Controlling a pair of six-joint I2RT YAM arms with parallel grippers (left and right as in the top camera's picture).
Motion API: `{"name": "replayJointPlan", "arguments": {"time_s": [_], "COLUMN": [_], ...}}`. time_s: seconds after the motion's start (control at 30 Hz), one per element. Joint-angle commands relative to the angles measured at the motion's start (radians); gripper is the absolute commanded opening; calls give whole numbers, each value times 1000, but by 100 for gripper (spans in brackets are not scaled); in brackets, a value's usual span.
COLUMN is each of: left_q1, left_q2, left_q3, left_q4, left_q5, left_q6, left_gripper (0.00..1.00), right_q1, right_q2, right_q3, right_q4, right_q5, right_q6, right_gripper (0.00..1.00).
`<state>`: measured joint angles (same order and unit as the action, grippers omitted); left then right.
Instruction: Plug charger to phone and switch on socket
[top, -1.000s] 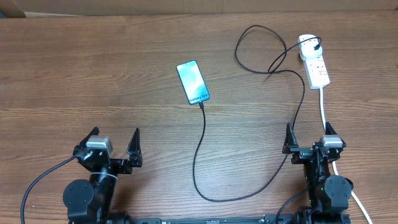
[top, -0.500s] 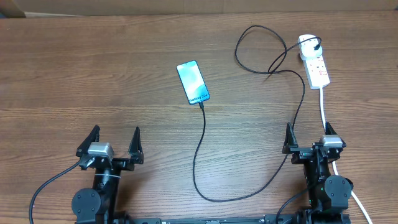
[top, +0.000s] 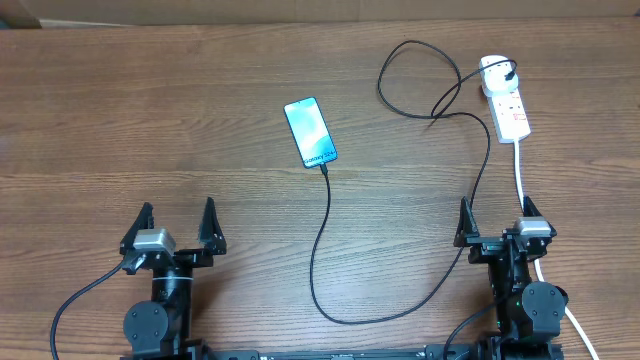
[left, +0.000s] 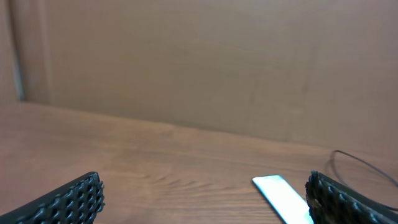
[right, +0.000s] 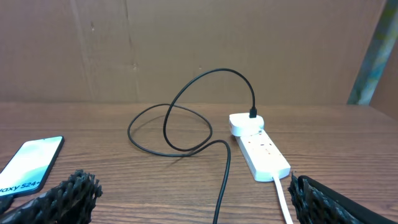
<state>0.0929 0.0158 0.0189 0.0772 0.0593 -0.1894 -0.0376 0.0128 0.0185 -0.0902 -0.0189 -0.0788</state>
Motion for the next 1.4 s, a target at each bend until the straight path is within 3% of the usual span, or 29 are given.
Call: {"name": "replayJointPlan", "arguments": {"time_s": [0.0, 0.1, 0.23, 0.4, 0.63, 1.37], "left_q1": [-18, -35, -37, -36, -35, -35], "left_q2": [-13, -13, -13, -13, -13, -13], "left_q3": [-14, -14, -14, -14, -14, -14], "left_q4": [6, -2, -24, -154, -154, -155], "left_q5": [-116, -167, -135, -119, -90, -113], "left_q6": [-35, -34, 55, 103, 211, 90], "left_gripper": [100, 100, 100, 100, 100, 100], "right_q1": [3, 3, 3, 3, 3, 3], "right_q2": [-10, -10, -10, -10, -10, -10], "right_q3": [-10, -10, -10, -10, -10, -10], "right_q4": [5, 5, 5, 5, 5, 5], "right_q5": [6, 6, 6, 6, 6, 6], "right_q6": [-1, -1, -1, -1, -1, -1], "right_gripper": [100, 100, 100, 100, 100, 100]}}
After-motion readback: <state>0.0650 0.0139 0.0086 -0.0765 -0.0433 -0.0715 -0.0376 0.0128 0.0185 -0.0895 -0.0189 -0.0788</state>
